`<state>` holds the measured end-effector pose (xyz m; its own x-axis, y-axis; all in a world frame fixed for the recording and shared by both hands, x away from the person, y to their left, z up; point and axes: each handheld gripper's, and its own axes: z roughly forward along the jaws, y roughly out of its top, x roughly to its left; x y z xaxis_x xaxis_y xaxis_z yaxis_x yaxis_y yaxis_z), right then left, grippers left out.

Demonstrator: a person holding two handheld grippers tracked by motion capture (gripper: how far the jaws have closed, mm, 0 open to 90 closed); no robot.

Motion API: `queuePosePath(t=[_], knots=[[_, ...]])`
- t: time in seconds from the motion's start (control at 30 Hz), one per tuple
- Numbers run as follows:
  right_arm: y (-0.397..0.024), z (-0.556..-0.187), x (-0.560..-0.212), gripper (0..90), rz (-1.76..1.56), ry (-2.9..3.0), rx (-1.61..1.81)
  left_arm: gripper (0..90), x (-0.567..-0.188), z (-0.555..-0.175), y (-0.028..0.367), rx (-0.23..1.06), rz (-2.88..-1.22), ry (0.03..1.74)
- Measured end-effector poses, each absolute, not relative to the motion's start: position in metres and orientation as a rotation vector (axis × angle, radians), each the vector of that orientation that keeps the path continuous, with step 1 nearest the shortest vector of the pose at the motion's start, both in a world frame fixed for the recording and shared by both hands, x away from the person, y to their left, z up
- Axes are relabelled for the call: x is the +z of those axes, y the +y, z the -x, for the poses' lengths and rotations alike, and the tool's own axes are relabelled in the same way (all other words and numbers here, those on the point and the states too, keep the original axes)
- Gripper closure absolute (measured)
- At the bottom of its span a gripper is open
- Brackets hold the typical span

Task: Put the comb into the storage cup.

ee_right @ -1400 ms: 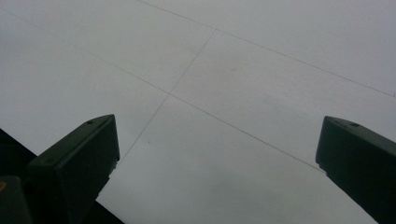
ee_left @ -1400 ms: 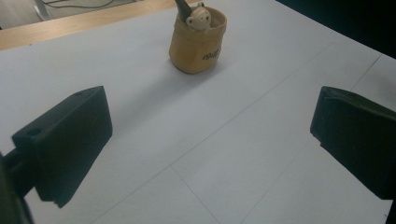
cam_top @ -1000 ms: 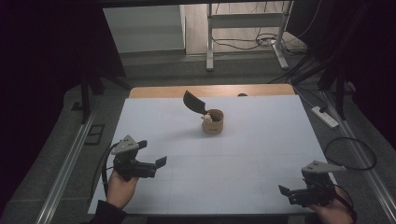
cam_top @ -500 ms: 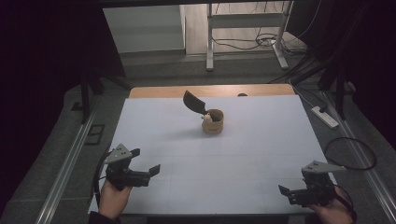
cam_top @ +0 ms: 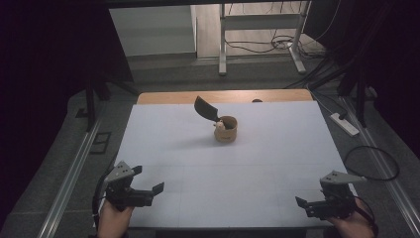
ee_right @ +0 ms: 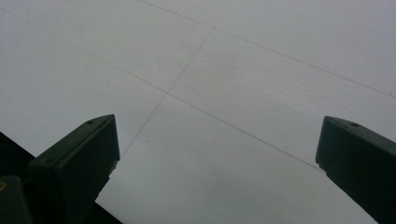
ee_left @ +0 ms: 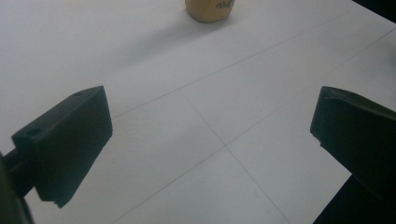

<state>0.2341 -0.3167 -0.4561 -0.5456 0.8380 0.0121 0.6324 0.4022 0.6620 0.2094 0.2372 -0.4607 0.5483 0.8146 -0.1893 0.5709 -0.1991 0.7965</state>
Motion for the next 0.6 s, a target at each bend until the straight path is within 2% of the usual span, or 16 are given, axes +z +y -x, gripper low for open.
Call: queuePosePath(t=[0.6], knots=[[-0.317,-0.234,-0.456,0.0,-1.283,2.332,0.889,0.0,-0.467,-0.188,0.249,0.351,-1.891,1.195]])
